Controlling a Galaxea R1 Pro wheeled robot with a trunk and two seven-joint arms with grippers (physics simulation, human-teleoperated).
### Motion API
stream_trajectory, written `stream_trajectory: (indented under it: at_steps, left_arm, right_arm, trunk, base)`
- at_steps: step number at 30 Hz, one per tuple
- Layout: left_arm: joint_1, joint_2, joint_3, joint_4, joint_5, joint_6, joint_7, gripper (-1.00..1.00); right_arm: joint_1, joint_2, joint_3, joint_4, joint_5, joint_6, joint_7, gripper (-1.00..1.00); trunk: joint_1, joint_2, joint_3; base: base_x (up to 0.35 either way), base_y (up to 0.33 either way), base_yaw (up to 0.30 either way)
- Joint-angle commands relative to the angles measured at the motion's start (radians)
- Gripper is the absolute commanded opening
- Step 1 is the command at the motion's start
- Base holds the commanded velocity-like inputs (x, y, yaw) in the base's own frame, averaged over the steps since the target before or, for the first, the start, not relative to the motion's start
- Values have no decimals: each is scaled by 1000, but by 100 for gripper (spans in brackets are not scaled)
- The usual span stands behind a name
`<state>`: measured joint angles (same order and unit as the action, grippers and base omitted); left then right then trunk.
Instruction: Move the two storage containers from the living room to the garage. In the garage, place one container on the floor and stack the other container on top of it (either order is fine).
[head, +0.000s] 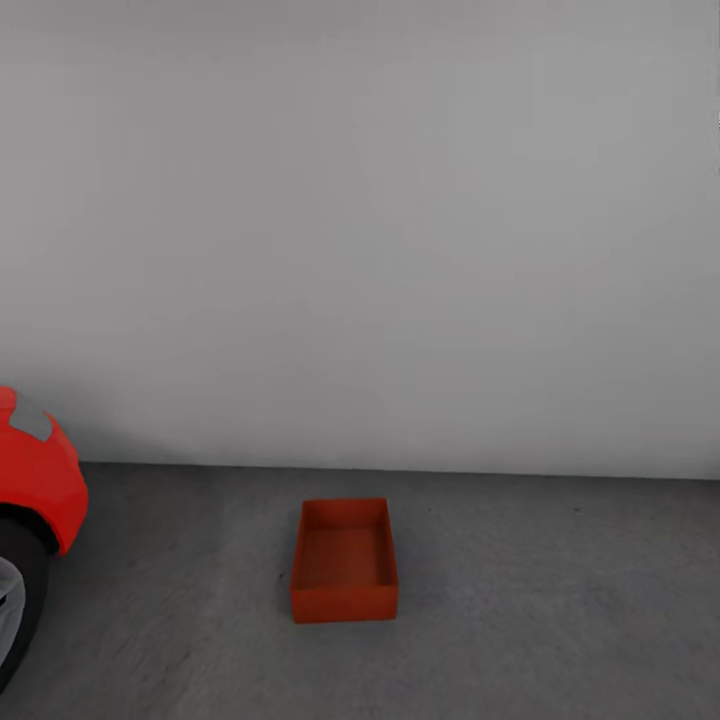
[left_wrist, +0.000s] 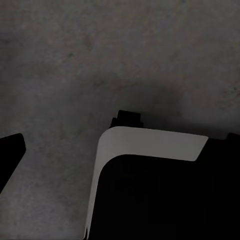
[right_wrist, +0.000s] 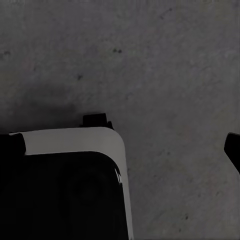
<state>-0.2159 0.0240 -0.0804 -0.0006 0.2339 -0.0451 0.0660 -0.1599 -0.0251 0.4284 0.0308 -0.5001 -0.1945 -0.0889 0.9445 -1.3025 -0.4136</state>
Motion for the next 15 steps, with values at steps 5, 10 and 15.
stream_trajectory:
  at_steps: [5,10,15]
  left_arm:
    - [5,2,-9,1,10,-4,3,100]
    - [5,2,-9,1,10,-4,3,100]
    - [6,2,-9,1,10,-3,3,100]
  right_arm:
    - [-1,1,9,3,-8,-5,0,100]
    - [-1,1,9,3,-8,-5,0,100]
    - [-1,2,9,3,-8,-5,0,100]
  trunk:
    - [0,-1,7]
    - [0,-1,15]
    - [0,-1,23]
  base:
    - [0,0,0]
    - [0,0,0]
    - [0,0,0]
